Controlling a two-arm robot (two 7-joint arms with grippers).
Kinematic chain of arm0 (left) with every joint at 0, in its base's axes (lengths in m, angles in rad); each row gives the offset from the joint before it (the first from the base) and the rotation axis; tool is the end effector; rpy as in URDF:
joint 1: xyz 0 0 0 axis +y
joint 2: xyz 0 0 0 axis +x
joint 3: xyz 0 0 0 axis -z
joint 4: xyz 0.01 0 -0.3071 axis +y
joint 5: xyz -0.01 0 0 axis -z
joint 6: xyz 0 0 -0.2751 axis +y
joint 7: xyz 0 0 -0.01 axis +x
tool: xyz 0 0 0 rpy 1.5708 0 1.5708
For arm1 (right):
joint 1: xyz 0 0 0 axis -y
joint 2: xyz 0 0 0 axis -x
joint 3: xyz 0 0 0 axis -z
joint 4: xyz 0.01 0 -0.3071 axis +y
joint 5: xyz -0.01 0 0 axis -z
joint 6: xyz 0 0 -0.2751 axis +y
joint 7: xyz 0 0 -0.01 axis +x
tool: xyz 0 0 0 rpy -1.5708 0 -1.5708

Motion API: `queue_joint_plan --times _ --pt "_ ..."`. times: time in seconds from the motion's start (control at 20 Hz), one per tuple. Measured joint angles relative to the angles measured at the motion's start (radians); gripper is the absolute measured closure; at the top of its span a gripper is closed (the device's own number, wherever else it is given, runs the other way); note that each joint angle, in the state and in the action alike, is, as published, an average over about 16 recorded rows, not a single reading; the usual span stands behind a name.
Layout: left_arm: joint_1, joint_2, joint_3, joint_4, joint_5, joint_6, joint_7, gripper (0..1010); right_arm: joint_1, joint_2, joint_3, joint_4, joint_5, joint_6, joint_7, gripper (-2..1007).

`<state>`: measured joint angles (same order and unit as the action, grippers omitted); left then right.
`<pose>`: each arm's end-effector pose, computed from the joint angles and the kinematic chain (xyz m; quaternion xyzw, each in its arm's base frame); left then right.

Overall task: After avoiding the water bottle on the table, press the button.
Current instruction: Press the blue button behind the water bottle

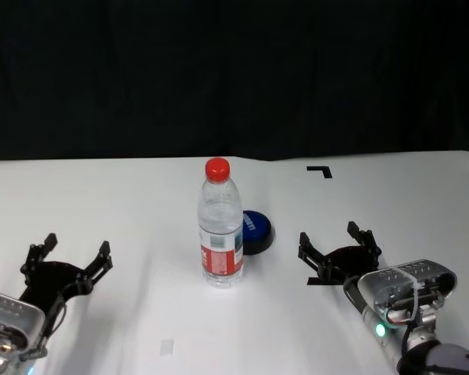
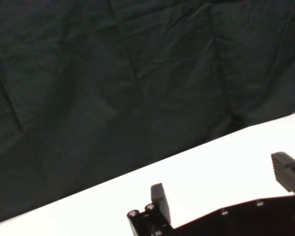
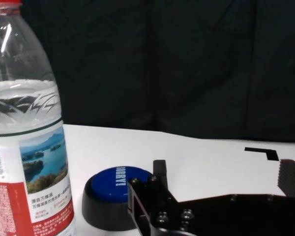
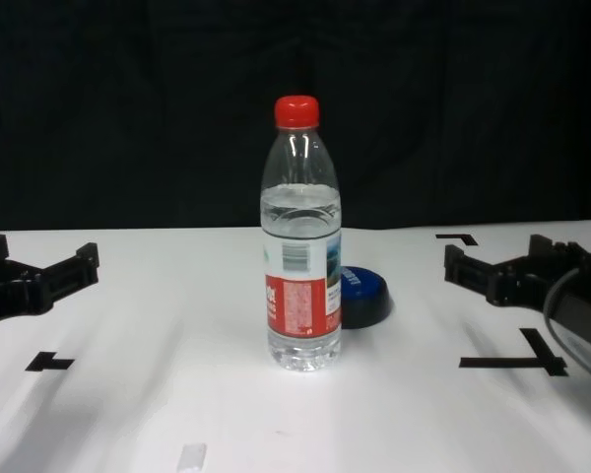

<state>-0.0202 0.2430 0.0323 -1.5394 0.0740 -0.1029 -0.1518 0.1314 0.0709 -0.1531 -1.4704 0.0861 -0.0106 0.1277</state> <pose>0.3008 0.0689 -0.3118 0.0908 -0.1357 0.6264 0.7622 0.3323 0.0200 -0.3069 0.0094 -0.0116 -0.6045 0.7965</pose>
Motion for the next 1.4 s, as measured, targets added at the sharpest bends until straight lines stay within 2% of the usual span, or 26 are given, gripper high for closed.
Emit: queue_joint_plan --times 0.9,1.4 --pt "0.0 0.0 0.0 0.0 0.0 0.0 0.0 1 0.079 -0.008 -0.017 0.076 0.0 0.009 0.009 3" --pt "0.0 0.0 0.0 0.0 0.0 0.0 0.0 1 0.112 -0.011 -0.031 0.109 -0.002 0.01 0.015 3"
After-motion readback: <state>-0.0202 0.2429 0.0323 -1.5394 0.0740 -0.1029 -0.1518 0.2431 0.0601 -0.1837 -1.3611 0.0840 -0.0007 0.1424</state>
